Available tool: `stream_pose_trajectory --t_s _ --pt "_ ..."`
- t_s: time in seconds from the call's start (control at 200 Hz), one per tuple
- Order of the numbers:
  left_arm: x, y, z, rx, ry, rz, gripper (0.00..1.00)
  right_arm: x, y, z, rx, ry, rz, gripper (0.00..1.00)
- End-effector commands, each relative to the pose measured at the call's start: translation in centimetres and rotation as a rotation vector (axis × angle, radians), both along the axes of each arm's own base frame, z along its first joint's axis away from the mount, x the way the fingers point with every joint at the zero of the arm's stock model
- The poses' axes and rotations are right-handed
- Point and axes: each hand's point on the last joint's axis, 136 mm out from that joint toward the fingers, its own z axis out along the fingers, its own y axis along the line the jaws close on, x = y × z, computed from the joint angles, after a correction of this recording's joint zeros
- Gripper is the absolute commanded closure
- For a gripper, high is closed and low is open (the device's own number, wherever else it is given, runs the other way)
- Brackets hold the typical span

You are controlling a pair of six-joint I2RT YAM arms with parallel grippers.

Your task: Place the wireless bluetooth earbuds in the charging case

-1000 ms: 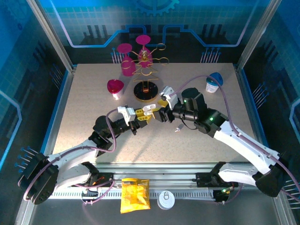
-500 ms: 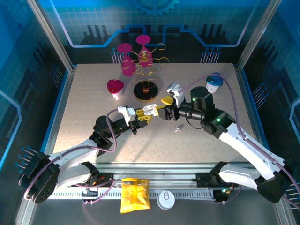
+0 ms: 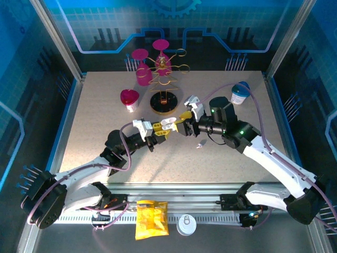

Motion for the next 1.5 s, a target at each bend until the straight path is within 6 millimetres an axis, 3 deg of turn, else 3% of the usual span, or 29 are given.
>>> stream_pose_trajectory --t_s 0.0,0.13,0.335,0.53,0.755,1.091,1.281,1.496 --pt "-0.3 0.1 1.6 -0.018 -0.092 -0.002 0.82 -0.4 -0.6 2.3 0.038 -0.035 -0.012 0.51" --pt "-0.2 0.1 1.4 -0.002 -0.102 0.004 0.82 -0.4 -0.8 2.5 0.043 -0.036 -0.022 0.51" --pt "0.3 0.1 0.8 0.031 -0.106 0.028 0.82 -0.6 0.4 2.5 0.030 -0.008 -0.007 0.62" --pt "0.2 0.2 1.1 0.026 -0.114 0.031 0.82 -0.3 1.3 0.7 -0.047 0.004 -0.017 0.65" --pt "-0.1 0.7 1.7 0.016 -0.116 0.039 0.82 0.3 -0.1 -0.6 -0.115 -0.005 -0.071 0.68" --pt "0.4 1.0 1.9 0.008 -0.107 0.067 0.83 -0.2 -1.1 0.2 -0.117 -0.020 -0.085 0.66" --pt "1.3 1.2 1.5 0.018 -0.098 0.113 0.83 -0.2 -0.5 1.8 -0.058 -0.011 -0.114 0.66" --pt "2.3 1.3 1.0 0.035 -0.095 0.157 0.83 -0.1 0.6 1.8 -0.031 0.019 -0.158 0.72"
